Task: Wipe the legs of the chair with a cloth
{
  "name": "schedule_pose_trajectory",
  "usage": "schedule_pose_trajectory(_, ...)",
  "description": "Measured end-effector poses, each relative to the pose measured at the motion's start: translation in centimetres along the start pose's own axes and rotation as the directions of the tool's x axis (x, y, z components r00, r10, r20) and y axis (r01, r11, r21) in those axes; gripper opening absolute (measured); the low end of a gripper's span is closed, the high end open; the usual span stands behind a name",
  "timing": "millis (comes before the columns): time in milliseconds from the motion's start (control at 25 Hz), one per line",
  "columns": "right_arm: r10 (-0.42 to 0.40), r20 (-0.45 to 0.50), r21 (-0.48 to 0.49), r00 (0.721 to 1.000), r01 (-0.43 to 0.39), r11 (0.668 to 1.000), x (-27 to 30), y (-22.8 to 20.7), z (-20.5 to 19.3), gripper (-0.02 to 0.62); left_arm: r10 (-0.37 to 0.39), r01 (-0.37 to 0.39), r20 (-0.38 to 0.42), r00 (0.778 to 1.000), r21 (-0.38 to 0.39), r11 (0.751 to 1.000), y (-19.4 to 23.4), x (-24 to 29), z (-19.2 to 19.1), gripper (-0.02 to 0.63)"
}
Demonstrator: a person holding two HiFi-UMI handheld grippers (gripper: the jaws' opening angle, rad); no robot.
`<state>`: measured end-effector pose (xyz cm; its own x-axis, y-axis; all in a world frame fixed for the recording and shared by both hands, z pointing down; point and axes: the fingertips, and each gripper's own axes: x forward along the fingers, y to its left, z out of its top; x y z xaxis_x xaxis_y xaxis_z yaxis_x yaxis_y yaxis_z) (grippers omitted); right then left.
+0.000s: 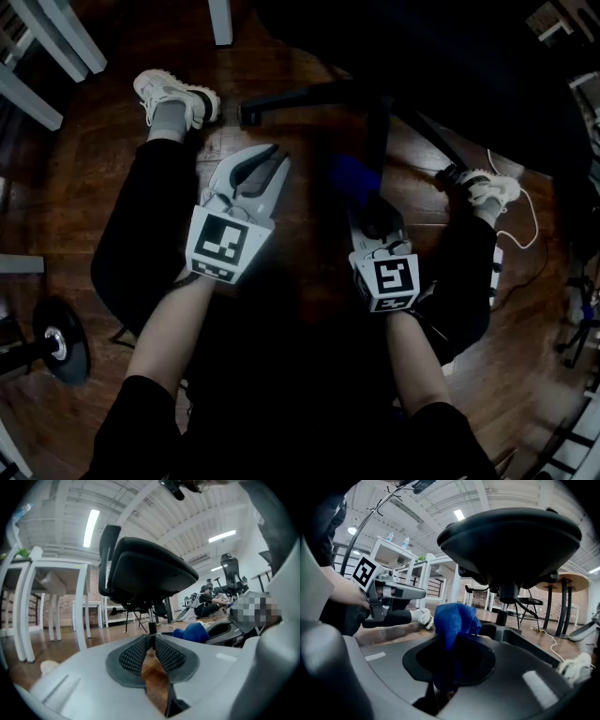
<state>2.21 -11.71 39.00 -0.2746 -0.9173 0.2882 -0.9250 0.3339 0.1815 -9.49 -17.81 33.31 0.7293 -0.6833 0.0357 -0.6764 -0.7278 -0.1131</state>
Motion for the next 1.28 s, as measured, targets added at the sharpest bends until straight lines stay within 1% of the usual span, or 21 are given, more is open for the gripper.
schedule_pose_trajectory(80,-0.012,0.01,0.007,1.0,0.012,1.0,2.0,0.3,1.6,0.077,-0.069,0.068,0.016,0.998,0.053,0.996,1.0,0.8,1.4,0.061)
schedule_pose_trajectory(120,-0.017,0.011,0.01,1.0,0.017,1.0,3.0,0.6,2.3,0.077,-0.1,0.099,0.013,0.995,0.067,0.993,1.6,1.0,1.6,0.061)
schedule_pose_trajectory(200,-0.021,0.001,0.008,1.0,0.021,1.0,5.1,1.6,3.0,0.077,-0.145,0.146,-0.019,0.989,0.066,0.987,3.2,1.0,0.6,0.061)
schedule_pose_trajectory(240,-0.017,-0.011,-0.001,1.0,0.017,1.0,6.0,2.2,3.1,0.077,-0.154,0.156,-0.039,0.987,0.063,0.986,4.0,1.0,-0.3,0.061)
schedule_pose_trajectory(280,-0.008,-0.029,-0.014,1.0,0.008,1.0,6.8,2.8,3.1,0.077,-0.15,0.153,-0.052,0.987,0.058,0.986,4.8,1.0,-1.1,0.061)
schedule_pose_trajectory(360,0.014,-0.08,-0.045,0.997,-0.018,0.999,8.2,3.6,2.9,0.077,-0.11,0.112,-0.049,0.993,0.021,0.994,6.2,1.2,-2.2,0.061)
schedule_pose_trajectory(440,0.015,-0.122,-0.049,0.992,-0.021,0.999,10.2,4.1,2.3,0.077,-0.067,0.065,-0.034,0.997,-0.058,0.996,7.7,1.4,-3.0,0.061)
schedule_pose_trajectory(480,0.003,-0.137,-0.036,0.991,-0.008,0.999,11.3,4.2,2.0,0.077,-0.055,0.052,-0.032,0.998,-0.098,0.994,8.4,1.4,-3.7,0.061)
schedule_pose_trajectory(560,-0.04,-0.16,-0.003,0.986,0.04,0.999,13.1,3.6,1.4,0.077,-0.053,0.045,-0.052,0.997,-0.148,0.988,8.8,1.1,-5.7,0.061)
schedule_pose_trajectory(640,-0.095,-0.174,0.012,0.98,0.099,0.995,14.2,2.5,0.7,0.077,-0.078,0.061,-0.091,0.993,-0.174,0.983,8.1,0.5,-8.2,0.061)
schedule_pose_trajectory(720,-0.169,-0.174,0.006,0.97,0.172,0.985,15.5,0.5,0.0,0.077,-0.107,0.081,-0.109,0.988,-0.223,0.971,7.7,0.2,-10.0,0.061)
schedule_pose_trajectory(760,-0.215,-0.176,0.007,0.961,0.219,0.976,16.1,-0.9,-0.5,0.077,-0.118,0.088,-0.109,0.987,-0.25,0.964,7.7,0.2,-10.5,0.061)
schedule_pose_trajectory(840,-0.318,-0.183,0.055,0.93,0.333,0.941,16.9,-4.4,-1.7,0.077,-0.129,0.097,-0.101,0.987,-0.278,0.956,7.9,0.2,-11.0,0.061)
schedule_pose_trajectory(920,-0.406,-0.2,0.143,0.892,0.437,0.888,17.5,-7.7,-2.8,0.077,-0.125,0.096,-0.085,0.988,-0.292,0.952,8.4,0.3,-10.9,0.061)
schedule_pose_trajectory(960,-0.434,-0.207,0.183,0.877,0.471,0.863,18.0,-9.0,-3.3,0.077,-0.119,0.09,-0.077,0.99,-0.303,0.949,8.7,0.3,-10.9,0.061)
schedule_pose_trajectory(1040,-0.465,-0.214,0.229,0.859,0.507,0.831,19.1,-10.4,-3.9,0.077,-0.103,0.073,-0.077,0.992,-0.321,0.944,9.4,0.5,-11.0,0.061)
schedule_pose_trajectory(1120,-0.481,-0.218,0.223,0.849,0.523,0.823,20.1,-10.7,-4.4,0.077,-0.095,0.061,-0.091,0.991,-0.32,0.945,9.9,0.7,-11.5,0.061)
schedule_pose_trajectory(1200,-0.474,-0.217,0.21,0.853,0.515,0.831,21.1,-10.2,-4.6,0.077,-0.097,0.062,-0.1,0.99,-0.309,0.949,10.2,0.7,-12.0,0.061)
schedule_pose_trajectory(1280,-0.448,-0.21,0.194,0.869,0.487,0.852,22.2,-9.0,-4.4,0.077,-0.089,0.054,-0.104,0.991,-0.303,0.952,10.7,0.7,-12.4,0.061)
